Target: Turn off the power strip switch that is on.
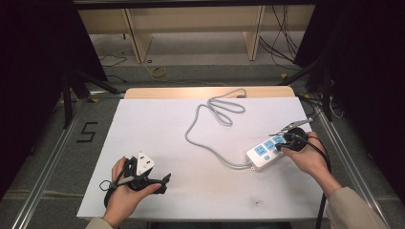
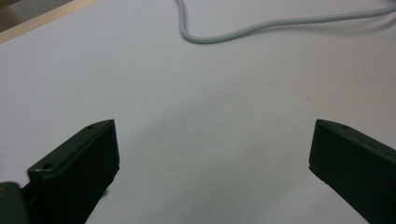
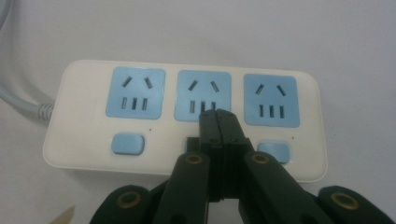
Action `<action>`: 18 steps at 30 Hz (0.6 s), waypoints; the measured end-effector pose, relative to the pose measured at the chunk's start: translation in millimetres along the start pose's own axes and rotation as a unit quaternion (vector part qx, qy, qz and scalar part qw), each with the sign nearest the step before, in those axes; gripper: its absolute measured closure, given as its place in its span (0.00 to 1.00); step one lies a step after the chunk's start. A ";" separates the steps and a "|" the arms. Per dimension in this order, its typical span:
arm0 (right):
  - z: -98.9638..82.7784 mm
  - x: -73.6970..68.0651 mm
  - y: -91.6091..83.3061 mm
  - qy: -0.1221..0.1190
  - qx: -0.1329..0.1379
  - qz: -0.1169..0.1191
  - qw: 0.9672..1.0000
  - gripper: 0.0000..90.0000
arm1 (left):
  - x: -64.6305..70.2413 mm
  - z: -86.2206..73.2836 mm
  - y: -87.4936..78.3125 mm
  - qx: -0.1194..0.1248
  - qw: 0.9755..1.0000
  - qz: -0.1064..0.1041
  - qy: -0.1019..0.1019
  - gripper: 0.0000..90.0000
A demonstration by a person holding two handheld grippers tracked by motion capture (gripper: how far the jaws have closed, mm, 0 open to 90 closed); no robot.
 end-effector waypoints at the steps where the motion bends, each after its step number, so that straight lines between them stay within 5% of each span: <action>1: 0.5 0.1 0.3 -0.001 -0.001 0.000 1.000 1.00 | 0.0 0.0 0.0 0.000 1.000 0.000 0.000 0.01; 18: 4.5 2.9 3.1 -0.004 -0.034 -0.002 0.999 1.00 | 0.3 0.0 0.0 -0.001 1.000 0.000 0.003 0.01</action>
Point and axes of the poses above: each handheld gripper's, and its own axes: y roughly forward along the jaws, z roughly out of its top, x roughly to its right, the point moved 1 cm from there along y, roughly forward along the jaws, and after that the axes turned 5 degrees about -z, right-handed, at the moved point
